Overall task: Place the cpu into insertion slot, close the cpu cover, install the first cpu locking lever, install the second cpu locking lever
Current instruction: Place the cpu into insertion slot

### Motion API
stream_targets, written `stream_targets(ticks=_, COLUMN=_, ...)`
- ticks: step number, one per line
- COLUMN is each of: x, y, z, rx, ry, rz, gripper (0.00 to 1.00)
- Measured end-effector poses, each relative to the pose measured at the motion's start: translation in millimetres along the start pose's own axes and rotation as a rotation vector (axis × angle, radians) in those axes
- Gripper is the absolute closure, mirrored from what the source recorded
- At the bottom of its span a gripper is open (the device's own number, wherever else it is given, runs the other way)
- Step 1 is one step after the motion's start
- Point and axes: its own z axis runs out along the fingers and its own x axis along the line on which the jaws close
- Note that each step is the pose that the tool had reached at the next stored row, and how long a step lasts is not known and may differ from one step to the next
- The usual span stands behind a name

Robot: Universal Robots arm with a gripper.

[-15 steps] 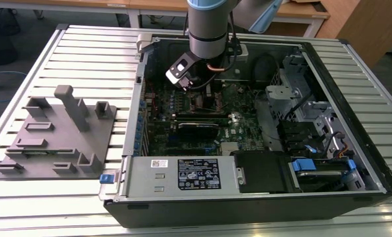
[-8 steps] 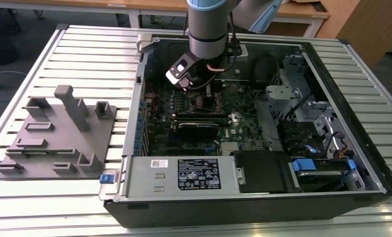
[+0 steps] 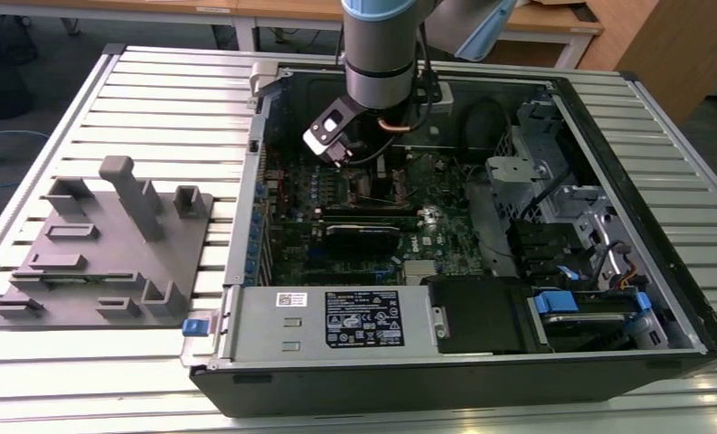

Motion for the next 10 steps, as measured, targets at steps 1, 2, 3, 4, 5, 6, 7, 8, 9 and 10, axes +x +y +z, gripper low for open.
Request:
stream_targets(ticks=1, x=0.0, y=0.0, z=0.0, rx=0.0, ry=0.0, rz=0.0, gripper=0.46)
stream_targets(ticks=2, x=0.0, y=0.0, z=0.0, rx=0.0001, ry=0.0, rz=0.0, gripper=0.46)
stream_targets(ticks=3, x=0.0, y=0.0, z=0.0, rx=0.0, ry=0.0, rz=0.0, gripper=0.46)
stream_targets(ticks=4, x=0.0, y=0.0, z=0.0, rx=0.0, ry=0.0, rz=0.0, gripper=0.46)
stream_targets(ticks=5, x=0.1, y=0.1, z=0.2, rx=-0.0004, ry=0.0003, rz=0.0, gripper=0.46)
stream_targets(ticks=6, x=0.2, y=0.1, z=0.5, rx=-0.0009, ry=0.0012, rz=0.0, gripper=0.45)
stream_targets(ticks=7, x=0.2, y=0.1, z=0.6, rx=-0.001, ry=0.0014, rz=0.0, gripper=0.45)
stream_targets(ticks=8, x=0.2, y=0.1, z=0.5, rx=-0.0007, ry=0.001, rz=0.0, gripper=0.39)
stream_targets(ticks=9, x=0.1, y=0.0, z=0.2, rx=-0.0002, ry=0.0003, rz=0.0, gripper=0.39)
stream_targets(ticks=10, x=0.0, y=0.0, z=0.1, rx=-0.0001, ry=0.0001, rz=0.0, gripper=0.39)
